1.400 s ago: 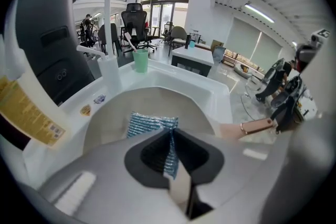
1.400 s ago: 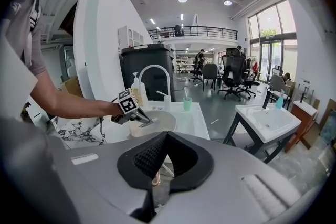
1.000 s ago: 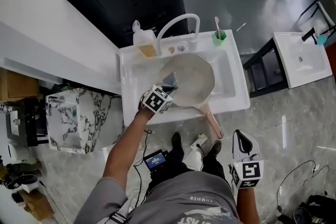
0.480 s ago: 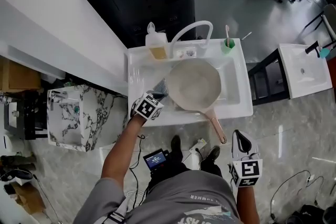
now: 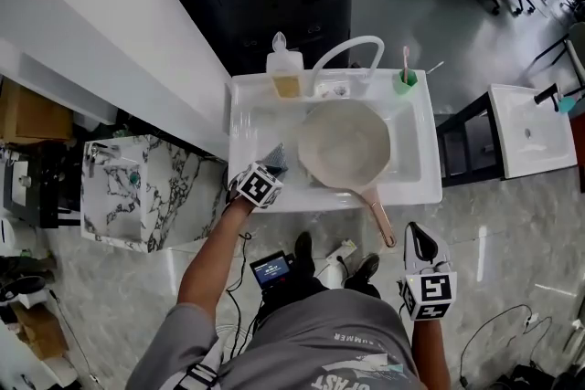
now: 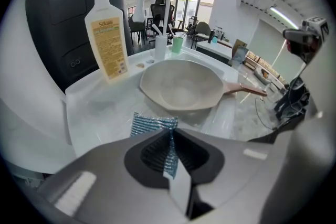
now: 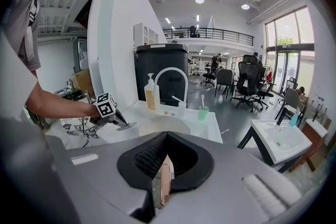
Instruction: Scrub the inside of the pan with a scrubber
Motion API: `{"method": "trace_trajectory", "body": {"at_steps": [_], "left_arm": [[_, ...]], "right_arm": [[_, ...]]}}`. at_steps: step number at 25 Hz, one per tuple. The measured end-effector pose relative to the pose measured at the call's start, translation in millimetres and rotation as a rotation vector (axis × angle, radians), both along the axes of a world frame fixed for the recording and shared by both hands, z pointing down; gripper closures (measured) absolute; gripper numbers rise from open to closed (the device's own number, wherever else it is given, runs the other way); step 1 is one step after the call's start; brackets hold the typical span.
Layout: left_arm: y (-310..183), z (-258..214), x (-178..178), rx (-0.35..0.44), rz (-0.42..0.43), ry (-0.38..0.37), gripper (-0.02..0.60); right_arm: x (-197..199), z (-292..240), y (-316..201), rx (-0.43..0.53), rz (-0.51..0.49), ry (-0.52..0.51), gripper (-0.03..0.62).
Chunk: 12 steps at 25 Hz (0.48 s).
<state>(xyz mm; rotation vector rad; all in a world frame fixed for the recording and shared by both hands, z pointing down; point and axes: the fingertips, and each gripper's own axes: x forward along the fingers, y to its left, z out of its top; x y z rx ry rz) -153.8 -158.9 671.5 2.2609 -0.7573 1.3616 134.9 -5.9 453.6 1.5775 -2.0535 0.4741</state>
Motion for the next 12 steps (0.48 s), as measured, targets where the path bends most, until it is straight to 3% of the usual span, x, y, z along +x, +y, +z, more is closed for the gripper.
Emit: {"method": "trace_trajectory", "body": {"at_steps": [8, 12], "left_arm": [[18.5, 36.1, -16.5, -0.071, 0.02, -0.058, 0.542], [18.1, 36.1, -16.3, -0.046, 0.033, -0.067, 0.526]], "right_arm": [[-7.3, 5.7, 2.7, -0.01, -0.018, 0.0, 0.592], [-9.9, 4.4, 1.4, -0.016, -0.025, 0.0, 0.592]]}}
